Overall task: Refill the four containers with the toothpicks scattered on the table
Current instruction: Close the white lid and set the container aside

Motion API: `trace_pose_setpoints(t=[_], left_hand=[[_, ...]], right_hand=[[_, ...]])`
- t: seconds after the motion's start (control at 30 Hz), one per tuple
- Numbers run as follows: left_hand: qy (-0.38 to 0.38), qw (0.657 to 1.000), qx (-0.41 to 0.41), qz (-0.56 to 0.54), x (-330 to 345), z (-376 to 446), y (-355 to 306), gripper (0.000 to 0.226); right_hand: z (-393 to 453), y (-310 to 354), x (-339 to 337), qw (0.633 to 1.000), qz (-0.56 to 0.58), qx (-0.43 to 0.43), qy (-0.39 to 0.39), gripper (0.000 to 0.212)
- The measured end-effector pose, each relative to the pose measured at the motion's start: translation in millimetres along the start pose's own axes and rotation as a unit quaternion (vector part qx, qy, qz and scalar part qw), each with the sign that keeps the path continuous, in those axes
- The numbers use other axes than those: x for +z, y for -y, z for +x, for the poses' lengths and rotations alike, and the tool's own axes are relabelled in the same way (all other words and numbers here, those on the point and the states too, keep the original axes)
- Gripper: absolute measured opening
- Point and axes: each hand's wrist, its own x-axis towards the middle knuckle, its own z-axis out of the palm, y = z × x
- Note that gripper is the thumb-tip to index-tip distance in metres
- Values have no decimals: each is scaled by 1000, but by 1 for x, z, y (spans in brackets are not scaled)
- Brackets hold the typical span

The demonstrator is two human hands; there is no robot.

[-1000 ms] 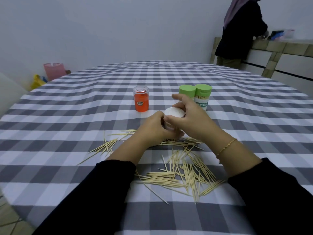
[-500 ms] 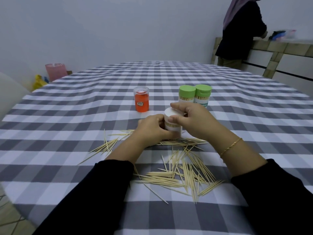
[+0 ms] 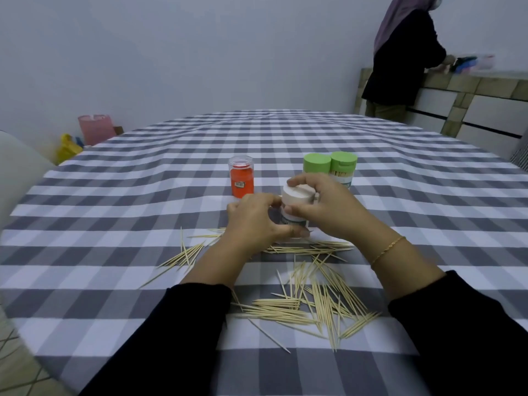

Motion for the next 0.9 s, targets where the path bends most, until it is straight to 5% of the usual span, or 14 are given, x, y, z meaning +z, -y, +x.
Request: trace_pose_setpoints(t=[0.1,0.23,0.4,0.67,0.9], left_hand=[[-12,999,-9,-34,-14,2,5,77],[-81,983,-53,-156,-30,11,12,58],[-135,971,-136,-146,-37,36,25,61],[-72,956,-166,-229,-27,49,35,92],[-74,963,-182,-186,-23,54,35,63]], right_hand=[[8,6,-6,1000,0,-14,4,45],[24,16,-14,999,-45,-20,14,47],[43,25,-16,972,-230,-29,20,42],[56,21,-12,953,-299,-13,40,38],[63,16,-8,937,-345,-7,61,38]])
